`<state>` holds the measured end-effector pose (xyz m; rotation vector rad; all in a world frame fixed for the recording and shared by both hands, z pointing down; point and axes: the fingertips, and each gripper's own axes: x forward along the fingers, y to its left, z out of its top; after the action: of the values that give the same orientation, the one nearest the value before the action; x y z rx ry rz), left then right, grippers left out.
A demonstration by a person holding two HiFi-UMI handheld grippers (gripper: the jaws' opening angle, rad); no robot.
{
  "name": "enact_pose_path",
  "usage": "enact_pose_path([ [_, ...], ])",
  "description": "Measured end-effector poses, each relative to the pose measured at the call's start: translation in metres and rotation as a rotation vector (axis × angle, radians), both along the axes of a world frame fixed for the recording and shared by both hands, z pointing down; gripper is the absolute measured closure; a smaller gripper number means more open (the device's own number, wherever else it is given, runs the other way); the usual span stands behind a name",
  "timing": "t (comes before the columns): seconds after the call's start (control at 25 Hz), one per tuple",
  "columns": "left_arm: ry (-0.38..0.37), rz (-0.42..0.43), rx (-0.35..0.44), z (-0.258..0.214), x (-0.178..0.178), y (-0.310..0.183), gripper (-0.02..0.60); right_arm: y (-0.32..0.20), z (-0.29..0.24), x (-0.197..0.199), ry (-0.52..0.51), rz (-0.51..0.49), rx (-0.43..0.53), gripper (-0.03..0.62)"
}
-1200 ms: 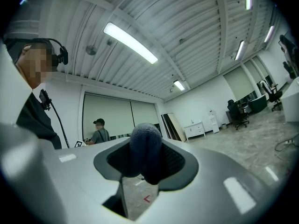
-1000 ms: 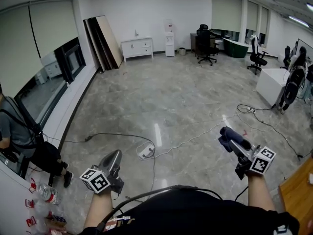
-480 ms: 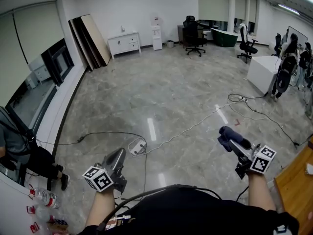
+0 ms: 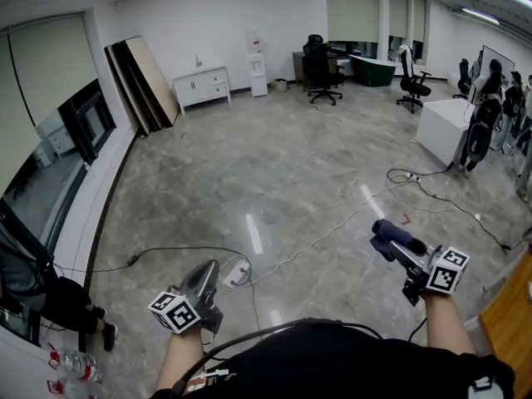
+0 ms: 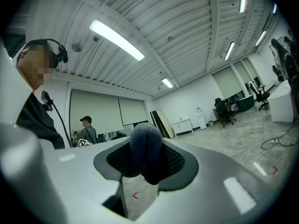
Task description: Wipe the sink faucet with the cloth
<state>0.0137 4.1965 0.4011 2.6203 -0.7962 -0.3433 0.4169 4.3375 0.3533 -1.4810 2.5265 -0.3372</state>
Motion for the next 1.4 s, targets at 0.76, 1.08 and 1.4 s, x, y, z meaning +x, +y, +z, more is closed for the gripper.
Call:
enact_pose_path([
  [0.76,-0.014,0.009,-0.030,0.010,-0.046,-0.298,0.589,-0.337,0.001,-0.063,0.003,-0.060,-0.059,0.451],
  [1.08,-0.070,-0.178,0.008,-0.009,0.018,-0.400,0.589,-0.499,0.000,0.029,-0.030,-0.230,-0.007,0.451],
  [1.4,-0.024,-0.323,0.057,-0.056,0.118,-0.518,0.589,-0.667,-0.031,0.123,0.029,-0.382,0.038,0.451],
])
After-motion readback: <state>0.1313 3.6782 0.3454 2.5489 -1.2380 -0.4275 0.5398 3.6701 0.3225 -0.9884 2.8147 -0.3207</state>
